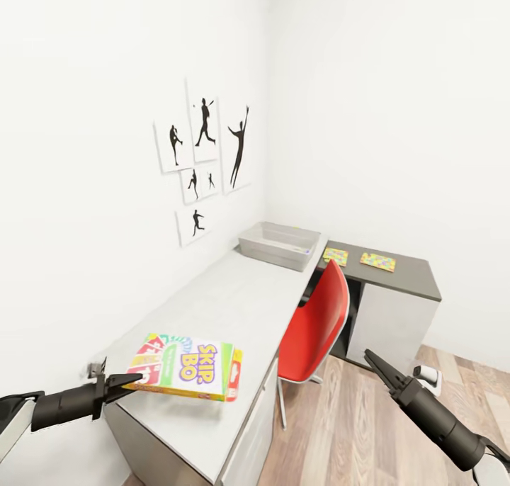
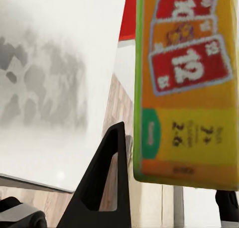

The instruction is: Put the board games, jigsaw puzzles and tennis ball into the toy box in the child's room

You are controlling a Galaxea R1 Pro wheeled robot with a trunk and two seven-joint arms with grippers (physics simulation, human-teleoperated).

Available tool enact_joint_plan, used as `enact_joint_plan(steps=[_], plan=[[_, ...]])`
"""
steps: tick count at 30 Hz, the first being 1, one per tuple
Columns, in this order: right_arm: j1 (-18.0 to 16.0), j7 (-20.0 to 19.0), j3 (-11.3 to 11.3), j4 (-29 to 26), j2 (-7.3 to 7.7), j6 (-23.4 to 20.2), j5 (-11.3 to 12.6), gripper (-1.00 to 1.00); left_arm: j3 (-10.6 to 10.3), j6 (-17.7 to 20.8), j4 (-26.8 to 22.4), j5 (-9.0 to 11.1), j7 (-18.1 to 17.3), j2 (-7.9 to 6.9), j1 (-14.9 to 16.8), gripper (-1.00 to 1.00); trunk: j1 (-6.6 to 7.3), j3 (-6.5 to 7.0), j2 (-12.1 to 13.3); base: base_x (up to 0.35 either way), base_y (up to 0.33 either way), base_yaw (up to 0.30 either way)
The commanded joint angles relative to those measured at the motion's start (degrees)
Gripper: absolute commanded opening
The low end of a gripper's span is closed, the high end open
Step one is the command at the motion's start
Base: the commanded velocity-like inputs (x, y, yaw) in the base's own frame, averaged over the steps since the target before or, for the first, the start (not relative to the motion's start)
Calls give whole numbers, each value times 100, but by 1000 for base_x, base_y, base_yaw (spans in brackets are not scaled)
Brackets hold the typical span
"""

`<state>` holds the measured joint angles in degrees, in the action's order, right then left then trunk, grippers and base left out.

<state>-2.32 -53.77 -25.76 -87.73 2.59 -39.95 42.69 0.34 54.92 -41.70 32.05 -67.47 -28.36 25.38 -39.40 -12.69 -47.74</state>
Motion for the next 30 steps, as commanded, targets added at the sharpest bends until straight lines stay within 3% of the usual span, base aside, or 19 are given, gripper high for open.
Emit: enact_joint_plan(steps=[1,11,24,30], plan=[[-6,-4,-2,1,-1,-34,22,100,4,34,-3,6,-11,-12,2,-100,22,17,36,-22,0,-218],[-6,5,-3,1,-13,-18,12,100,-3,33,-23,4,-16,-72,2,-100,241,262,437,-176,0,-219],[-6,-1,-20,10,33,-25,11,100,20,28,-46,3,-46,-96,2,-100,527,581,958,-19,0,-220],[-6,-2,-22,10,39,-27,11,100,25,28,-48,19,-83,-299,2,-100,659,728,1199,-1,0,-220]])
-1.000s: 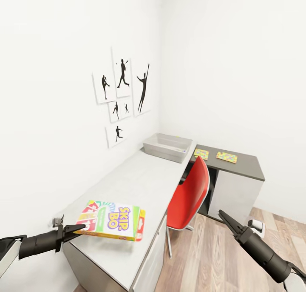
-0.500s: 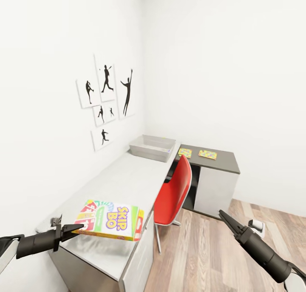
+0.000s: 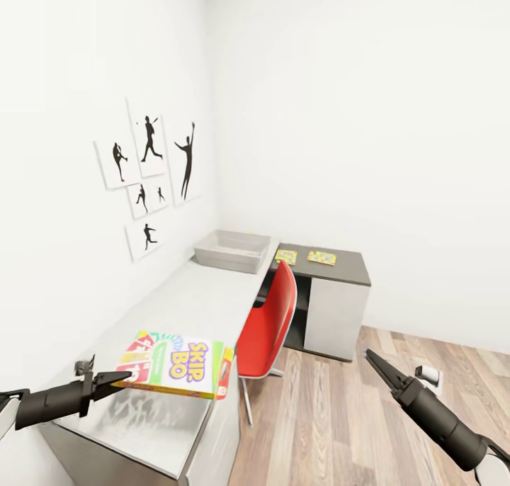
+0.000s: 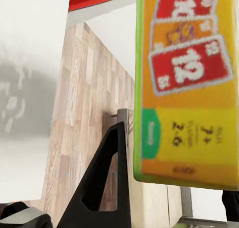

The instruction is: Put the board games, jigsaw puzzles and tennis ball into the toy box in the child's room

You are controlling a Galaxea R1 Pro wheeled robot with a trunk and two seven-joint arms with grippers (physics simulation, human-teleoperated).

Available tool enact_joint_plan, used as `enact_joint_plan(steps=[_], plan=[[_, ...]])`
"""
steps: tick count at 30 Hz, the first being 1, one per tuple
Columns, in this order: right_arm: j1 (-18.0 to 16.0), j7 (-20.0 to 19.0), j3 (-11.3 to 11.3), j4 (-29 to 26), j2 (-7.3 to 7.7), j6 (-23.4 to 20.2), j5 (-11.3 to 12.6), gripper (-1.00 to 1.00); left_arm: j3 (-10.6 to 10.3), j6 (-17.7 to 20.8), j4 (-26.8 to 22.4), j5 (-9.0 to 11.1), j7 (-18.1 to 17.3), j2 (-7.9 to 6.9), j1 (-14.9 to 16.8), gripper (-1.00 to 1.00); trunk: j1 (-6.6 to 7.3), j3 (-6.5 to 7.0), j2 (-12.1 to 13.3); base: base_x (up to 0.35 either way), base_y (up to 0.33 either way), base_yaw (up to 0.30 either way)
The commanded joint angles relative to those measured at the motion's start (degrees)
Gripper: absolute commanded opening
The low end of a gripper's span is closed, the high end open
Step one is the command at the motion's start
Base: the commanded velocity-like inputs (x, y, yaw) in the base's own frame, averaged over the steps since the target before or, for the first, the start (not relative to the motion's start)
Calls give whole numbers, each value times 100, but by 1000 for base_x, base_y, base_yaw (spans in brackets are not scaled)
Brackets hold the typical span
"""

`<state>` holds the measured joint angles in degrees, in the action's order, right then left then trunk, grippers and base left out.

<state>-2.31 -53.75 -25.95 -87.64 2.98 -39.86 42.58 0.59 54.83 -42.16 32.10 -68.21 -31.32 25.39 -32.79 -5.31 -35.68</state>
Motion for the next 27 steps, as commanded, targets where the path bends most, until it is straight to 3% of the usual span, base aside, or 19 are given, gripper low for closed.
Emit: enact_joint_plan(steps=[1,8,14,27], plan=[[-6,-4,-2,1,0,-34,22,100,1,36,-2,12,-32,-26,1,-100,20,15,33,0,0,-220],[-6,-4,-4,1,0,-37,22,100,-3,31,-2,2,-424,-185,1,-100,174,186,314,0,0,-220],[-6,-4,-6,1,1,-39,22,100,-6,26,-2,5,-535,-308,1,-100,306,333,555,0,0,-217],[-6,-13,-15,-4,8,-27,30,100,-15,-41,-2,6,-561,-346,1,-100,591,586,1076,0,0,-55]])
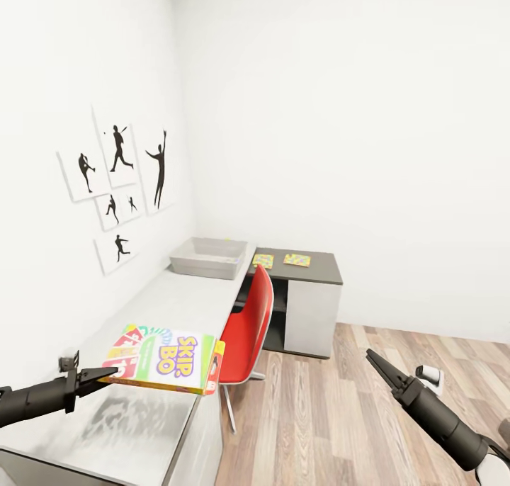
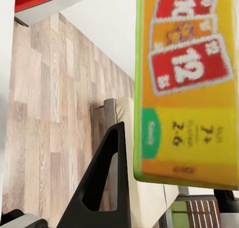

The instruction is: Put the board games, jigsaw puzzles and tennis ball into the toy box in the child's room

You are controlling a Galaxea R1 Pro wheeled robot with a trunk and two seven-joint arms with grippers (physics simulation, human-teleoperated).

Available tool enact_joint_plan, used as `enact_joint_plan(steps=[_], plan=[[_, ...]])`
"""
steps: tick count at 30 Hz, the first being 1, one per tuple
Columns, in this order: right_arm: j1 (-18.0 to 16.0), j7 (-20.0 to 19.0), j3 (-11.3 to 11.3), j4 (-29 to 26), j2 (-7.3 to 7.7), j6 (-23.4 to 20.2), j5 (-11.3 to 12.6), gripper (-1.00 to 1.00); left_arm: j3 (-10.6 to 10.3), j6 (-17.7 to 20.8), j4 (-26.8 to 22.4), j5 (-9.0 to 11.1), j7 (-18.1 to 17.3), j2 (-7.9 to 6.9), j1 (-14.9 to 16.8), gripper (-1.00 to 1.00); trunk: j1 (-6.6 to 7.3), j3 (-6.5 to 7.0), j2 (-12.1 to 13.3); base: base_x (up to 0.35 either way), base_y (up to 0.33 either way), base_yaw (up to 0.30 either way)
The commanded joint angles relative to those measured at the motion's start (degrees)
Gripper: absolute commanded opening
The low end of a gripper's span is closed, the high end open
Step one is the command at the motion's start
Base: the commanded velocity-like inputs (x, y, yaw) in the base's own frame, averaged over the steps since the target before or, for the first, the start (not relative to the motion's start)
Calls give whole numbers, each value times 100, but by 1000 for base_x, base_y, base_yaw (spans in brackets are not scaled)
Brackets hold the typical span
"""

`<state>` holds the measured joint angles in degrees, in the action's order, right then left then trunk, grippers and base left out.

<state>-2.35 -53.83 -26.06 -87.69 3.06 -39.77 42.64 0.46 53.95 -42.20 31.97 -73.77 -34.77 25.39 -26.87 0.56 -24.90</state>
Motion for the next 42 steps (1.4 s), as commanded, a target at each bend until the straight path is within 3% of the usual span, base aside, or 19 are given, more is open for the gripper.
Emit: enact_joint_plan(steps=[1,5,23,33,42], plan=[[-2,-4,-4,3,1,-42,24,100,-2,47,1,20,-6,0,1,-100,20,16,38,0,0,-32],[-2,-1,-4,5,1,-52,22,100,-2,46,1,20,-6,0,1,-100,108,88,199,0,0,-118],[-2,13,-4,7,-4,-51,19,100,-8,51,1,20,1,21,1,-100,108,89,199,-81,0,-238],[-2,14,-4,6,-8,-16,15,100,-3,39,34,54,21,28,1,-100,108,89,199,-9,-39,-2],[-2,13,-4,6,1,-23,12,100,4,28,31,54,20,10,1,-100,108,89,199,0,-279,235]])
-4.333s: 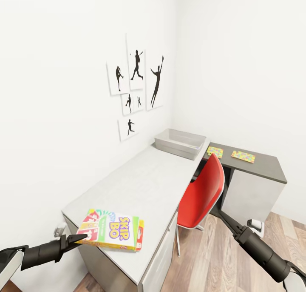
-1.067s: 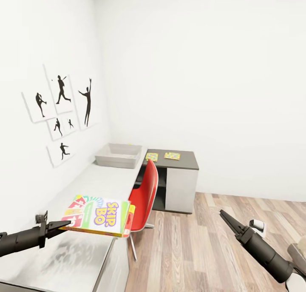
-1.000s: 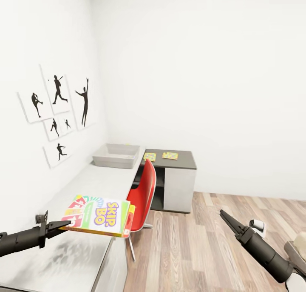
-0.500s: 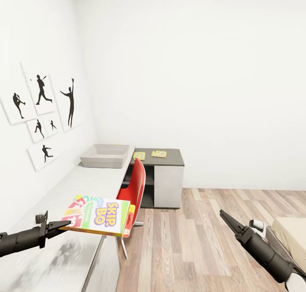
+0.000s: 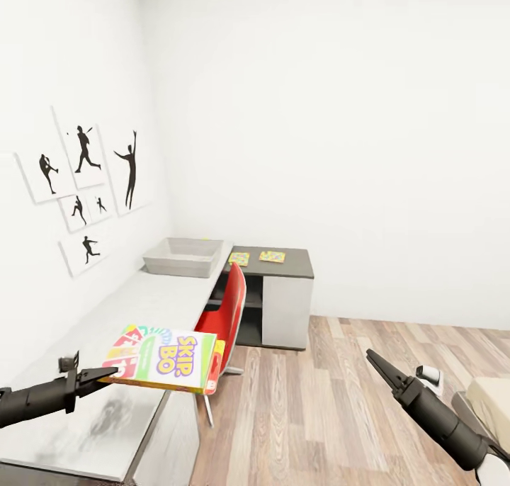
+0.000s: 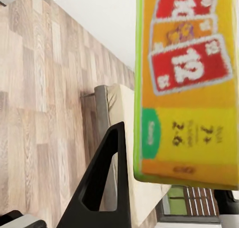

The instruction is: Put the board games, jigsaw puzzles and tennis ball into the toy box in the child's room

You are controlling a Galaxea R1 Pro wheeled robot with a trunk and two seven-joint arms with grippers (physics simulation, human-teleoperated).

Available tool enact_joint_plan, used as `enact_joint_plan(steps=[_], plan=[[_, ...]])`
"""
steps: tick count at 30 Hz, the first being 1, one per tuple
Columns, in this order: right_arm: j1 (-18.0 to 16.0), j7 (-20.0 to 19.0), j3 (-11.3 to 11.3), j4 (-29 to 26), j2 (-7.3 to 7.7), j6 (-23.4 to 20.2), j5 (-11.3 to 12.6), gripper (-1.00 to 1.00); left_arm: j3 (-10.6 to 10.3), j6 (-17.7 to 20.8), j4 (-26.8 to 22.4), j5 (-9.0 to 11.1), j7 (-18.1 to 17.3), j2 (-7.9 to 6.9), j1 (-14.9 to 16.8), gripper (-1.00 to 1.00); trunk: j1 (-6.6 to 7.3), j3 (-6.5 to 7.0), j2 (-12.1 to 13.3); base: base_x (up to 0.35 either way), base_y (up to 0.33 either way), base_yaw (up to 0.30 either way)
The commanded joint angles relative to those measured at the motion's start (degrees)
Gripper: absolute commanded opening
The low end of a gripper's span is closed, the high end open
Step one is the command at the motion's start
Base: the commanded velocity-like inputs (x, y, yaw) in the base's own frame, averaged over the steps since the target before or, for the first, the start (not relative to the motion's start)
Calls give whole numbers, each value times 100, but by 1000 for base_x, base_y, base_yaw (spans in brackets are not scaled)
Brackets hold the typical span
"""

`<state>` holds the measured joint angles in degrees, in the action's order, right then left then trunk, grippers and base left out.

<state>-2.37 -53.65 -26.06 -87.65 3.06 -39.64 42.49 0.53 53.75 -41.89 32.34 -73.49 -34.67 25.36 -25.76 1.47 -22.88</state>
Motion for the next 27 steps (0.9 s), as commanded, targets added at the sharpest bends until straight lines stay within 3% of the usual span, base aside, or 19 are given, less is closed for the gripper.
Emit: enact_joint_plan(steps=[1,14,27], plan=[[-1,-5,-5,3,1,-35,26,100,-1,49,2,17,-7,-1,4,-100,-2,-2,-4,0,-302,276],[-1,-14,-5,3,2,-37,24,100,1,-411,6,34,-39,-11,-4,-100,-2,-2,-4,101,-268,264],[-1,-24,-4,1,2,-22,29,100,4,-412,10,44,-42,-12,-5,-100,-2,-2,-4,190,-200,25]])
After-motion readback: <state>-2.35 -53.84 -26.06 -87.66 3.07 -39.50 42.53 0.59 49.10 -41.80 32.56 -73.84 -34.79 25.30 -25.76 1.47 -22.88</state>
